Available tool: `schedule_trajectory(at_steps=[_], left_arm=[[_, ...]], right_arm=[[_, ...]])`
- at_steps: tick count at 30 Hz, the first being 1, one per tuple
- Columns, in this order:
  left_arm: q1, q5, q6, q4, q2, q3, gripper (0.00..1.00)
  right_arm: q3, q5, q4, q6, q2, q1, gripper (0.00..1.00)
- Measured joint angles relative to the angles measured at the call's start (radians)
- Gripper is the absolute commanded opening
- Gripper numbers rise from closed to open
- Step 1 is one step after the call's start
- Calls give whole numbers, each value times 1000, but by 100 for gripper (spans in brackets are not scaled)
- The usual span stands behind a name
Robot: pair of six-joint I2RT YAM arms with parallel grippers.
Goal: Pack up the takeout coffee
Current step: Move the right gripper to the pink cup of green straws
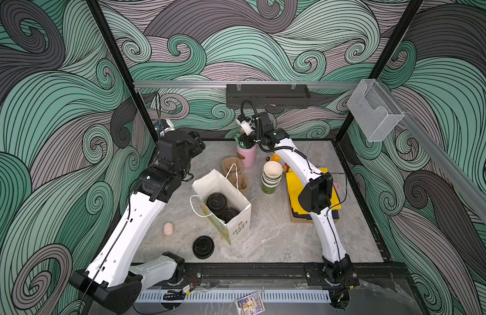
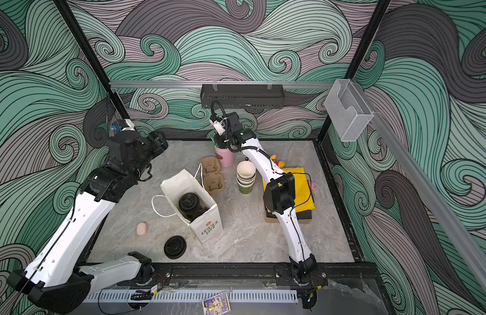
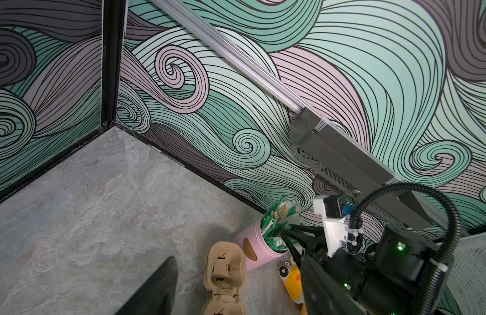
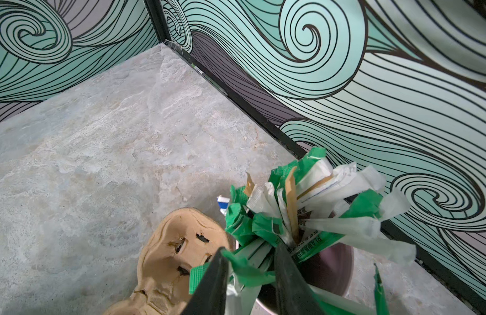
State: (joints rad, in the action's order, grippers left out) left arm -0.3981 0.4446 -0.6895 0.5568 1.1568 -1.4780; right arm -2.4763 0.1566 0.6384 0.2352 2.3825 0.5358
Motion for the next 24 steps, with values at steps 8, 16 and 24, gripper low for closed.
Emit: schedule_trajectory(at_steps=[8,16,24], left_arm=[[0,3,1,18,0,-26,73],[0,5,3,20,0,-32,72],[0,3,21,20,5,-32,72]], right_arm=[[-1,1,-26,-7,7,2,13],[-1,-1,-37,-6,7,6,0],[-1,-27,-45,0,6,12,0]])
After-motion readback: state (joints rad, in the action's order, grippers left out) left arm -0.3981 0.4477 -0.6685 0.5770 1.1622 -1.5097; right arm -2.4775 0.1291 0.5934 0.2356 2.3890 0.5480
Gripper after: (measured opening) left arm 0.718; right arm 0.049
